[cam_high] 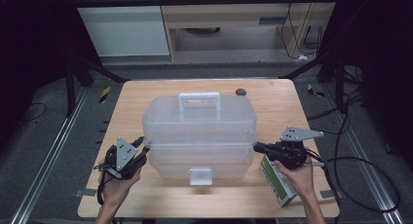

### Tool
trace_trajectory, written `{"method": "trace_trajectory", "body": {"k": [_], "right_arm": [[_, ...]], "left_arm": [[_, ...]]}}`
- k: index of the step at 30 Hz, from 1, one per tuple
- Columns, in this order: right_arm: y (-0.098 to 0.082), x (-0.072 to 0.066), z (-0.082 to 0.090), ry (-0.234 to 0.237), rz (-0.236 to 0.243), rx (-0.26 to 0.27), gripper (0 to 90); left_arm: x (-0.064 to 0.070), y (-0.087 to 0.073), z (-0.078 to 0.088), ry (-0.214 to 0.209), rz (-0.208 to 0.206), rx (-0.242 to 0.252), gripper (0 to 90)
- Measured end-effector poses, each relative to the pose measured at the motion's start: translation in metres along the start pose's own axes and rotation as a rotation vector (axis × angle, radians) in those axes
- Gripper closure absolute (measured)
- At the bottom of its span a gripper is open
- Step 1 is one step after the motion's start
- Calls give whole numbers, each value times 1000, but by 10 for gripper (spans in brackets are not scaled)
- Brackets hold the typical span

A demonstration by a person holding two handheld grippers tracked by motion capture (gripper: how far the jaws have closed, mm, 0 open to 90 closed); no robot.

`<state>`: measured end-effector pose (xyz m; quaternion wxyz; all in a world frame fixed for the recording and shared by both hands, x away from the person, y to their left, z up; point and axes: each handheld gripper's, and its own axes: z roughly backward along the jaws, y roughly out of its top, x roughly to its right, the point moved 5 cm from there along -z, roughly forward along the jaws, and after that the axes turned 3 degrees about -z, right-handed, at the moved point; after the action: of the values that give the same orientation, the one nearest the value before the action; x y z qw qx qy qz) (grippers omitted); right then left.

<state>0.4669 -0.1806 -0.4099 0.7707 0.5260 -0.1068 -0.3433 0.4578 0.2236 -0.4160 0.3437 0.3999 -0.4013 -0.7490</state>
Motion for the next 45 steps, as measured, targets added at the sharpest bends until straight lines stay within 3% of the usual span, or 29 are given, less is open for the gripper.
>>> {"method": "trace_trajectory", "body": {"k": [22,31,37,41,45], "right_arm": [[1,0,-1,-12,1,9,873],[-6,0,-7,-46,21,-45,831],[-12,5,-14,-113,26,-108,776],[-16,7,-19,-129,10,-131,753],[-21,14,-19,-147,-37,-142,743]], "left_arm": [[-1,6,1,7,-17,27,676],[-1,7,1,13,-8,34,693],[-2,9,1,19,-9,35,698],[-3,10,0,20,-7,35,700],[-4,12,0,21,-7,35,702]]}}
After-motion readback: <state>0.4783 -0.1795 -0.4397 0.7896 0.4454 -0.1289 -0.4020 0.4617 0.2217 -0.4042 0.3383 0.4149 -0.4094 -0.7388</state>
